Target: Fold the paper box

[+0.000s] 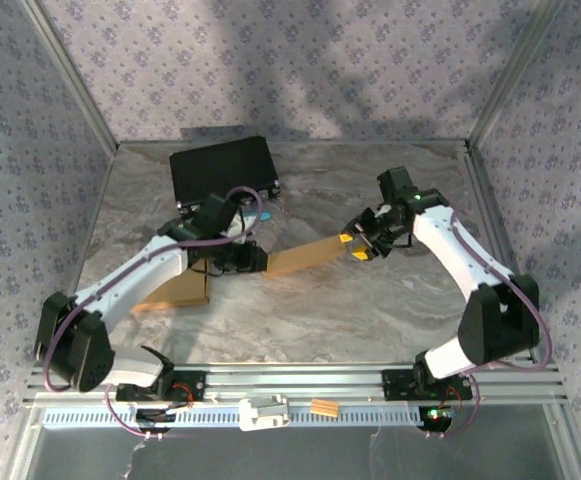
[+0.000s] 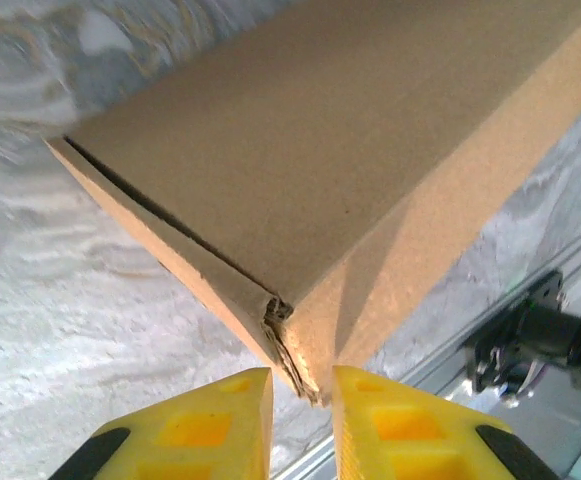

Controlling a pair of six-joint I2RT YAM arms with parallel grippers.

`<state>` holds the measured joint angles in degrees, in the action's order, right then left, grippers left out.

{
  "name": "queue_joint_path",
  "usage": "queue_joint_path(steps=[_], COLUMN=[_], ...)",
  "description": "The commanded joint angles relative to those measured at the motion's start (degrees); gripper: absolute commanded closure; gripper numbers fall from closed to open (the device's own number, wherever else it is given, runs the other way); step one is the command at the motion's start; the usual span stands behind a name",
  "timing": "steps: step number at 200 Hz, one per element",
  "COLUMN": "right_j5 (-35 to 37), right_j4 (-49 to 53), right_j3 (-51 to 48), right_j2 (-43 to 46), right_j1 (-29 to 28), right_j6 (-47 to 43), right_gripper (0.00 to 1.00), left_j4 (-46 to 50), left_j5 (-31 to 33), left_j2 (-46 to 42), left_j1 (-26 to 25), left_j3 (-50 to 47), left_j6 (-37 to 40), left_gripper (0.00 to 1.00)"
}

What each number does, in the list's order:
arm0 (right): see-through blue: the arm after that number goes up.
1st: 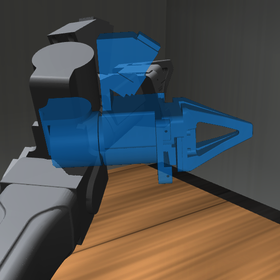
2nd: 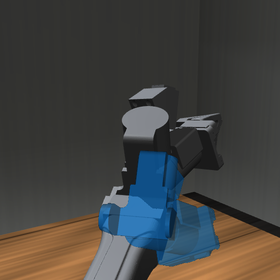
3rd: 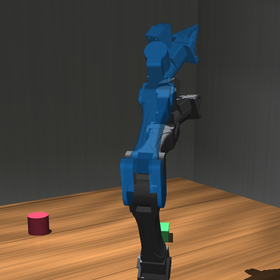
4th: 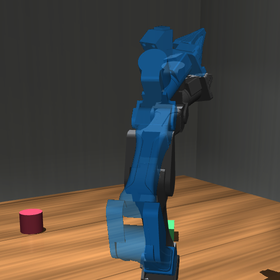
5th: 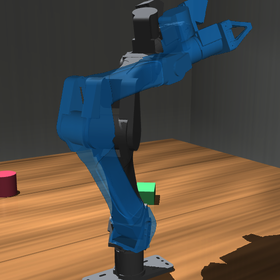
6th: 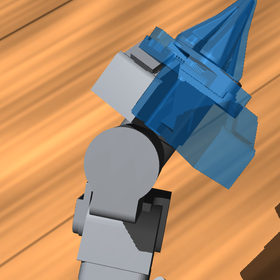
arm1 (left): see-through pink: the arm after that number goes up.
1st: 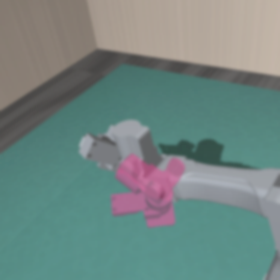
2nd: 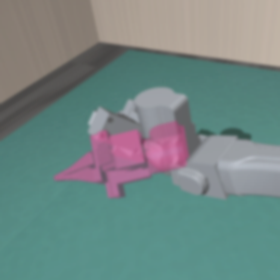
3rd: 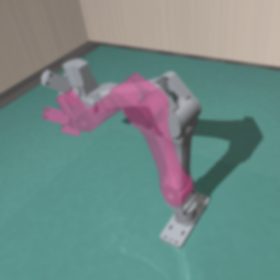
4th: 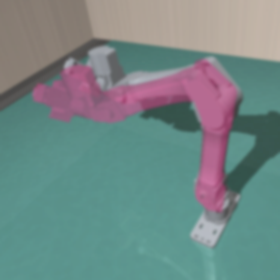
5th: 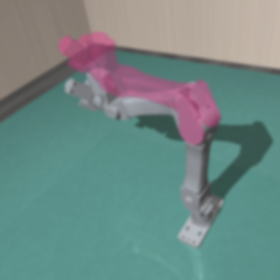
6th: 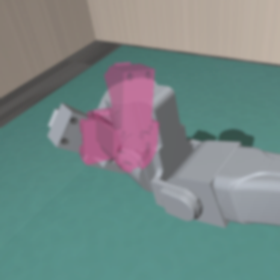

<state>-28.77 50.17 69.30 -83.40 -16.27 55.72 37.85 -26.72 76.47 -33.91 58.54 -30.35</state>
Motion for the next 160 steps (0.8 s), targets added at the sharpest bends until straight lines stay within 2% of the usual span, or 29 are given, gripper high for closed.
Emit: queue_joint_path(steps=[1, 31, 60, 62, 64, 66, 68, 69, 71, 76, 78, 79, 80, 82, 83, 84, 87, 98, 103, 111, 127, 143, 160], right_j5=[-0.8, 1.4, 8.4, 9.2, 9.9, 10.7, 11.4, 12.0, 13.2, 16.7, 17.7, 18.7, 19.5, 20.5, 20.8, 21.2, 22.6, 28.9, 33.2, 40.1, 53.9, 60.9, 60.7], right_j4=[7.5, 5.6, 7.4, 7.6, 7.6, 7.6, 7.6, 7.6, 7.4, 6.9, 6.8, 6.7, 6.5, 6.3, 6.1, 5.9, 4.7, 1.5, 0.1, -3.4, -13.3, -29.5, -39.3], right_j3=[-4.3, -7.8, 0.1, 1.2, 2.3, 3.2, 4.2, 4.7, 5.6, 8.1, 9.0, 9.4, 9.8, 10.5, 10.8, 10.9, 11.7, 13.1, 12.7, 10.9, 2.1, -10.6, -20.2], right_j2=[5.1, 8.5, 8.1, 8.1, 8.1, 8.1, 8.2, 8.3, 8.4, 8.8, 9.1, 9.3, 9.3, 9.8, 10.0, 10.2, 10.8, 13.7, 15.3, 18.0, 23.5, 27.4, 27.7], right_j1=[0.7, 0.9, 1.7, 1.9, 2.0, 2.1, 2.2, 2.3, 2.4, 2.4, 2.4, 2.4, 2.3, 2.3, 2.3, 2.3, 2.3, 2.2, 1.8, 1.8, 2.4, 2.6, 3.6], right_j6=[-6.8, -7.6, -10.8, -11.3, -11.8, -12.2, -12.9, -13.2, -13.8, -15.1, -15.5, -15.6, -15.7, -15.8, -16.0, -16.4, -17.9, -23.0, -23.8, -24.9, -26.4, -36.7, -47.7], right_gripper=[0.57, 0.56, 0.49, 0.46, 0.38, 0.28, 0.11, 0.06, 0.02, 0.01, 0.01, 0.01, 0.01, 0.01, 0.01, 0.01, 0.01, 0.01, 0.01, 0.01, 0.01, 0.01, 0.01], left_j4=[-1.3, -2.5, -2.4, -2.3, -2.4, -2.3, -2.5, -2.5, -2.6, -2.9, -3.2, -3.2, -3.4, -3.6, -3.8, -4.0, -4.3, -5.6, -5.2, -4.1, -5.0, -4.7, -5.5], left_j5=[2.7, 2.1, 4.2, 4.4, 4.6, 4.7, 4.9, 4.9, 5.2, 5.9, 6.3, 6.4, 6.5, 6.6, 6.7, 6.8, 7.2, 9.6, 12.1, 20.0, 31.7, 49.8, 67.3], left_j2=[-4.9, -5.6, -6.0, -6.0, -6.2, -6.3, -6.5, -6.6, -6.9, -7.8, -8.1, -8.2, -8.4, -8.9, -9.1, -9.3, -10.0, -12.5, -13.5, -14.9, -16.7, -17.4, -17.1], left_j1=[-2.0, -3.2, -1.9, -1.5, -1.1, -0.6, -0.1, 0.1, 0.6, 2.3, 2.9, 3.3, 3.8, 4.7, 5.1, 5.5, 6.9, 11.3, 12.5, 13.5, 14.4, 14.4, 14.7], left_j3=[-4.8, -6.6, -1.5, -1.1, -0.5, -0.1, 0.4, 0.7, 1.1, 2.0, 2.3, 2.5, 2.6, 2.8, 2.9, 3.1, 3.4, 4.3, 4.9, 6.0, 5.8, 3.2, -1.8], left_j6=[-2.3, -2.6, -3.3, -3.5, -3.7, -3.9, -4.1, -4.3, -4.5, -5.4, -5.7, -5.9, -6.0, -6.3, -6.4, -6.5, -6.9, -6.7, -5.9, -4.8, -0.2, -1.2, -0.9], left_gripper=[0.77, 0.76, 0.72, 0.71, 0.7, 0.7, 0.69, 0.69, 0.68, 0.65, 0.62, 0.53, 0.48, 0.18, 0.09, 0.05, 0.01, 0.0, 0.0, 0.0, 0.0, 0.0, 0.0])
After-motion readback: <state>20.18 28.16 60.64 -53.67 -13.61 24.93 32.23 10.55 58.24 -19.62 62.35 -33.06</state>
